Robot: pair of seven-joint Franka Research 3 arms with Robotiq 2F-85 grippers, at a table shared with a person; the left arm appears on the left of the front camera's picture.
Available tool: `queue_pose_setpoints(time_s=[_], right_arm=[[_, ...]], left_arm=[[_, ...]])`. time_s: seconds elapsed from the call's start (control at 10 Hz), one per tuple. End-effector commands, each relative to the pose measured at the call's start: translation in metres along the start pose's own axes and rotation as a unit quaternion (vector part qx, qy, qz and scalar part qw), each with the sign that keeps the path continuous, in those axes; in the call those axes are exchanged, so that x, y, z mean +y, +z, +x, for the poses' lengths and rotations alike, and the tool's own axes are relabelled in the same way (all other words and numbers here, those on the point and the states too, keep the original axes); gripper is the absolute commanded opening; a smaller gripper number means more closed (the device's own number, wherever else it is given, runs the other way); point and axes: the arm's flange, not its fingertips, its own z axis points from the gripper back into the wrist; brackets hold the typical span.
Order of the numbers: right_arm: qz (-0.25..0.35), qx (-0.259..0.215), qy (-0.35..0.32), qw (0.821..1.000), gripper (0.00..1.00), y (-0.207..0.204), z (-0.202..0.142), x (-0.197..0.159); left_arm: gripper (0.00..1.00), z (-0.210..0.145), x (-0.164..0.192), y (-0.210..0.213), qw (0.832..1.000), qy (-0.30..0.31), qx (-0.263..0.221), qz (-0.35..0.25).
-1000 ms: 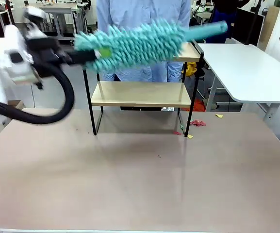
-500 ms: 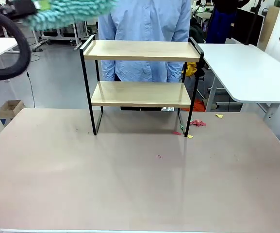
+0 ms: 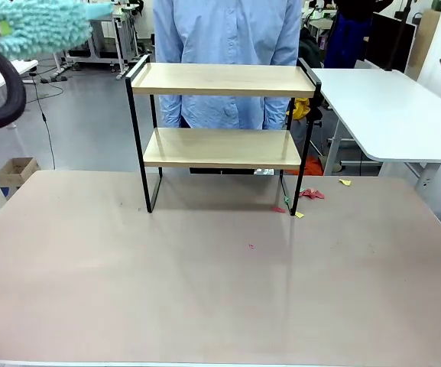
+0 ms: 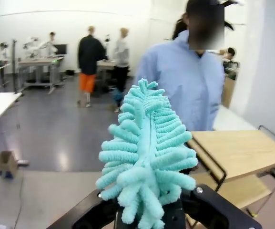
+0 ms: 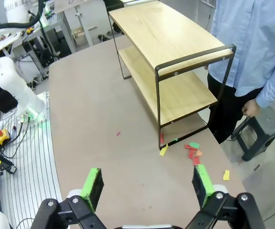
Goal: Clean the shelf.
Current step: Hand the Duster back to the human.
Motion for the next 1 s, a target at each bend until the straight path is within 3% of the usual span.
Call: queue_pose_setpoints(time_s=[0.0, 0.3, 0.7, 0.9], right_arm=[[0.000, 0.008, 0.004, 1.000, 1.00, 0.002, 0.003, 0.000], [0.000, 0.008, 0.004, 1.000, 1.00, 0.002, 0.003, 0.000], [0.000, 0.008, 0.004, 1.000, 1.00, 0.002, 0.003, 0.000], [0.000, 0.008, 0.004, 1.000, 1.00, 0.002, 0.003, 0.000]], left_arm=[[0.17, -0.017, -0.013, -0.004, 0.999, -0.006, -0.003, 0.036], [0.17, -0.079, -0.011, -0.017, 0.998, 0.001, 0.012, 0.061], [0.17, -0.158, -0.015, -0.009, 0.998, 0.021, 0.051, 0.036], [0.17, -0.178, -0.020, -0.007, 0.997, 0.007, 0.062, 0.045]])
